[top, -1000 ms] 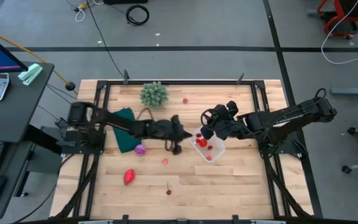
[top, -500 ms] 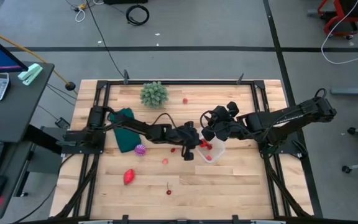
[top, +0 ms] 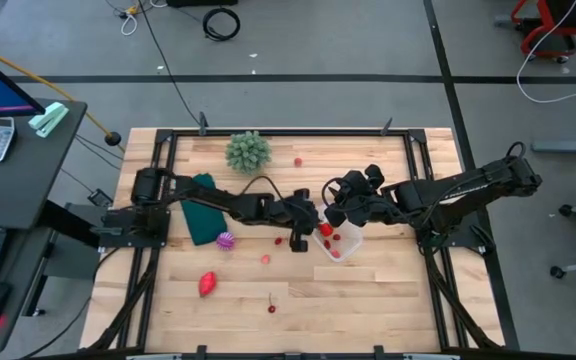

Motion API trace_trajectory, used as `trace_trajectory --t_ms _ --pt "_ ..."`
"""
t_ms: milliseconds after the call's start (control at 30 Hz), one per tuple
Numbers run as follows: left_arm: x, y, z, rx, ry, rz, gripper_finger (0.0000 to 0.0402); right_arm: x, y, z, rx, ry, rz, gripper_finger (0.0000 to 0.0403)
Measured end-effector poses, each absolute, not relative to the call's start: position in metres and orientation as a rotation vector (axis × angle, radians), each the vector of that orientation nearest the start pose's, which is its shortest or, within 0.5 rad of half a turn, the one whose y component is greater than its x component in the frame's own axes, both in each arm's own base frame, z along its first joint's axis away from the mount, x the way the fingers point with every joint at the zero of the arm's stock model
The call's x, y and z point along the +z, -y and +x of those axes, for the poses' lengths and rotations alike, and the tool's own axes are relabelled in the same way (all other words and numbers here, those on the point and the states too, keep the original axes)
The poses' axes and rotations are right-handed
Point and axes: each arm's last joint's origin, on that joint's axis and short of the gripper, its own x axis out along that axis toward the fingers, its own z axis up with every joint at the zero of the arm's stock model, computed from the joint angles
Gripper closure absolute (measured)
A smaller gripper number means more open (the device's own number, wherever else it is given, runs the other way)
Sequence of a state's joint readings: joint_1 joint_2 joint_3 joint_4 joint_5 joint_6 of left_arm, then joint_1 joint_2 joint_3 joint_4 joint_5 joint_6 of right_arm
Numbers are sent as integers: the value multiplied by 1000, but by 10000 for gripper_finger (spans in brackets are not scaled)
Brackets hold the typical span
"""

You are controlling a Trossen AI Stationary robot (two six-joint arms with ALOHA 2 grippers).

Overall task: Pick and placing Produce into tupperware
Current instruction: Put the top peach into the container

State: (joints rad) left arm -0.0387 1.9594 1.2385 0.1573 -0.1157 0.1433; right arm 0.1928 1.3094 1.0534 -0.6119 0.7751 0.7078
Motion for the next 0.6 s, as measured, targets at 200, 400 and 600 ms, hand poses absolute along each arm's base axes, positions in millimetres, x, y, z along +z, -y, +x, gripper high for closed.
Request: trace_trajectory --t_ms 200,400,600 --pt "231 -19 394 90 -623 215 335 283 -30 255 -784 -596 277 266" --pt "289 -77 349 257 -592 247 340 280 -29 252 -808 -617 297 266" --pt "307 -135 318 425 -593 257 329 280 -29 252 -813 -613 299 266"
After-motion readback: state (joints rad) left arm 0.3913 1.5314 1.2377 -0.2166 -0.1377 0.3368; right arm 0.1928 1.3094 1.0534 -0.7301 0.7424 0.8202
